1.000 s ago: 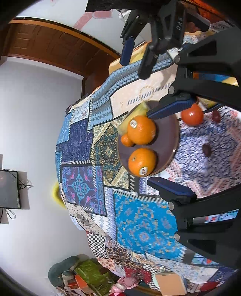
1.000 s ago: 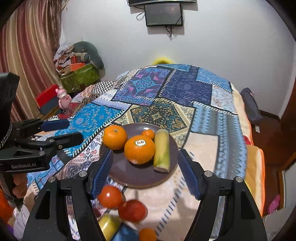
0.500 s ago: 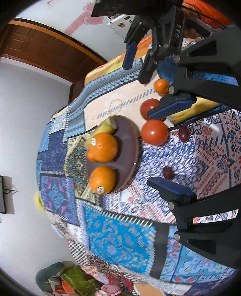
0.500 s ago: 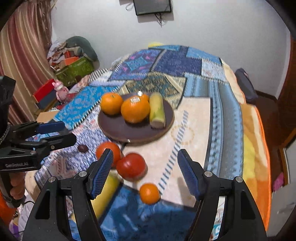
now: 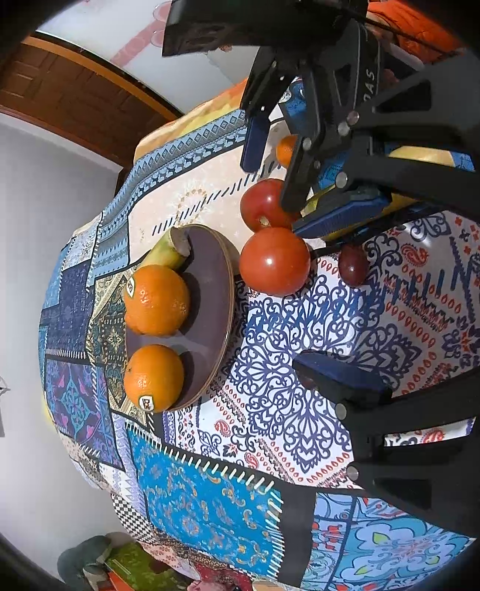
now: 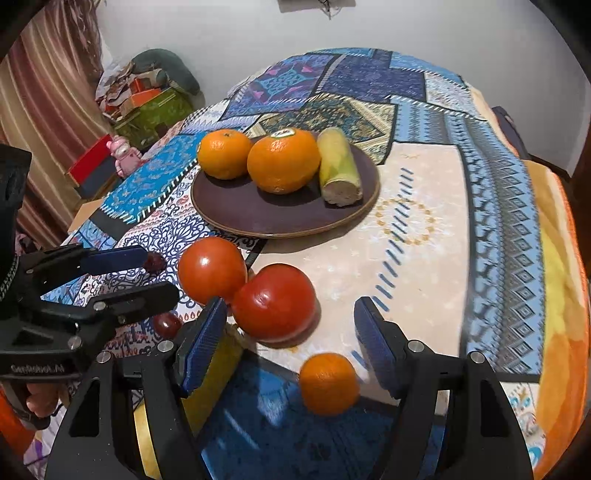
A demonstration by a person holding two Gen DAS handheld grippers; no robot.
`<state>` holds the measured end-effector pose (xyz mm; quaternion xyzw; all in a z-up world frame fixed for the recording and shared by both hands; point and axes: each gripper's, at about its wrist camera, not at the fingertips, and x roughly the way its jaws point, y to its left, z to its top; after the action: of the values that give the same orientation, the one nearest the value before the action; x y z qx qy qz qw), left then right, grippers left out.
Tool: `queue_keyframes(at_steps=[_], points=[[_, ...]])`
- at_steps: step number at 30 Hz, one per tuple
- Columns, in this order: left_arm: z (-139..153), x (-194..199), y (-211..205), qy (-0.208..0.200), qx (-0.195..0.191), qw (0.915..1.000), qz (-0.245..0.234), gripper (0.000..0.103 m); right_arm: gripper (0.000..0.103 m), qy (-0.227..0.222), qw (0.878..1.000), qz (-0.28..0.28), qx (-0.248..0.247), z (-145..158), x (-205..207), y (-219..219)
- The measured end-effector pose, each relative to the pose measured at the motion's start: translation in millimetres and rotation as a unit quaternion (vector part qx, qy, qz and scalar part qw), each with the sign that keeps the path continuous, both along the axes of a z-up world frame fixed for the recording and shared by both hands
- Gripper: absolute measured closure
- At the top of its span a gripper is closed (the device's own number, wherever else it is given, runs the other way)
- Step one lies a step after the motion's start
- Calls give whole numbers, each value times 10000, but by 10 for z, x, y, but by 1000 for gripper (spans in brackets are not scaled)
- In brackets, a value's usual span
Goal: Organize fruits
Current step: 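Grasp a red tomato with the left tool while the right tool grasps another tomato, then place both red tomatoes on the purple plate beside the oranges and release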
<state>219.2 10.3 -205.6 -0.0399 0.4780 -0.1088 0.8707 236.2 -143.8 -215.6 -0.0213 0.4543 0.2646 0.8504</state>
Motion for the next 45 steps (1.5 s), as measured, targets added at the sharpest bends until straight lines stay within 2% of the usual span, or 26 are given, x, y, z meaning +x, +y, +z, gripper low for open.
queue_keyframes(at_steps=[4,7,9,10,19,22,24,26,33,45], points=[[-5,9,-12,-37,9,10000,-58,39,37,-58,9999,118,-9,0,-7,32],[-3,20,-38,-61,38,9999,-111,39,40,102,9997,177,160,-35,35,19],[-17,43,-51,-29,24,9999,-136,39,45,309,9985,249,371,-61,82,-8],[-25,57,-55,-10,19,9999,-141,39,55,377,9980,283,419,-73,98,-11],[-74,223,-209,114,0,9996,-265,40,56,243,9990,114,369,-30,88,-126],[-105,283,-283,173,5,9993,-344,46,56,163,9995,0,271,-13,97,-210],[-149,331,-334,259,38,9989,-383,55,56,162,9995,-65,273,-4,119,-259],[-199,355,-353,328,69,9987,-377,57,56,164,9994,-126,279,-1,125,-306],[-136,287,-257,212,-72,9994,-270,57,56,119,9991,-177,365,50,137,-328],[231,359,123,-231,-174,9995,155,58,56,-211,9988,-52,449,278,324,-99]])
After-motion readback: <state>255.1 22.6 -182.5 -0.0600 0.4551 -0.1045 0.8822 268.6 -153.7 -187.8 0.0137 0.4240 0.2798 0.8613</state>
